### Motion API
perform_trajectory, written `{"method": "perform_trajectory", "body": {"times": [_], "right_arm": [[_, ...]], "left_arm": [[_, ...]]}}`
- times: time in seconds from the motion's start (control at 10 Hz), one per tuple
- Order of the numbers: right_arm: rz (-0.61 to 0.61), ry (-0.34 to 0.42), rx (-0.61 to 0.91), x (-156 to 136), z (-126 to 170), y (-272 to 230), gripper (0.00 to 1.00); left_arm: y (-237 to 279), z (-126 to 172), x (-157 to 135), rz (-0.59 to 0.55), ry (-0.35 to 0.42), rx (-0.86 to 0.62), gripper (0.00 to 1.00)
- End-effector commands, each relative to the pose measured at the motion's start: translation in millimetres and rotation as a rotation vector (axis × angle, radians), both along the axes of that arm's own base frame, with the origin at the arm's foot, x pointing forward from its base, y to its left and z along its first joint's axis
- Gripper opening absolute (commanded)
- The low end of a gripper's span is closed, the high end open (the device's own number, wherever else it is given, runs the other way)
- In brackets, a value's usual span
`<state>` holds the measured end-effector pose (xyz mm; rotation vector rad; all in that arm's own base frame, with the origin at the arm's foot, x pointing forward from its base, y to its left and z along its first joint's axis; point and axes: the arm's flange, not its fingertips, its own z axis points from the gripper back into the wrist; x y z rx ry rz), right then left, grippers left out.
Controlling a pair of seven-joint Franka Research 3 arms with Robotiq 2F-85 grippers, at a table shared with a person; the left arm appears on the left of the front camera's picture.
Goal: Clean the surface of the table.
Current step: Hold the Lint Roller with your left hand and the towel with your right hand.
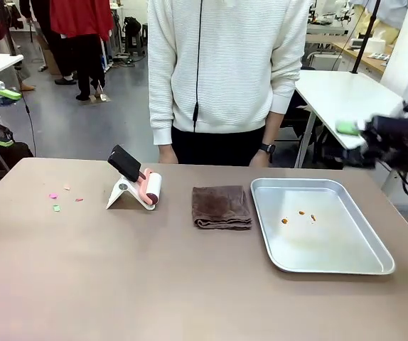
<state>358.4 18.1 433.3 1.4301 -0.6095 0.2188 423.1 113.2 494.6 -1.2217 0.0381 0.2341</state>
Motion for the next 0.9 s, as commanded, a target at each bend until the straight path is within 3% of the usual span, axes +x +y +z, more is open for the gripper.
{"method": "perform_trajectory", "body": {"times": [0.0,0.3,0.5,0.6,0.7,0.8], "right_arm": [[0.13,0.097,-0.118,-169,-82,-39,1.0],[0.092,0.167,-0.144,-190,-94,-51,1.0],[0.062,0.15,-0.167,-189,-97,-46,1.0],[0.103,0.214,-0.148,-84,-76,-141,1.0],[0.103,0.214,-0.148,-84,-76,-141,1.0],[0.103,0.214,-0.148,-84,-76,-141,1.0]], "left_arm": [[-5,-8,-21,0.216,-0.161,-0.043,1.0],[-12,-20,-3,0.376,-0.256,0.053,1.0],[-27,-42,-4,0.355,-0.334,0.071,1.0],[-36,-54,-1,0.29,-0.367,0.016,1.0],[-41,-69,4,0.283,-0.26,0.046,1.0],[-27,-38,0,0.328,-0.301,0.061,1.0]]}}
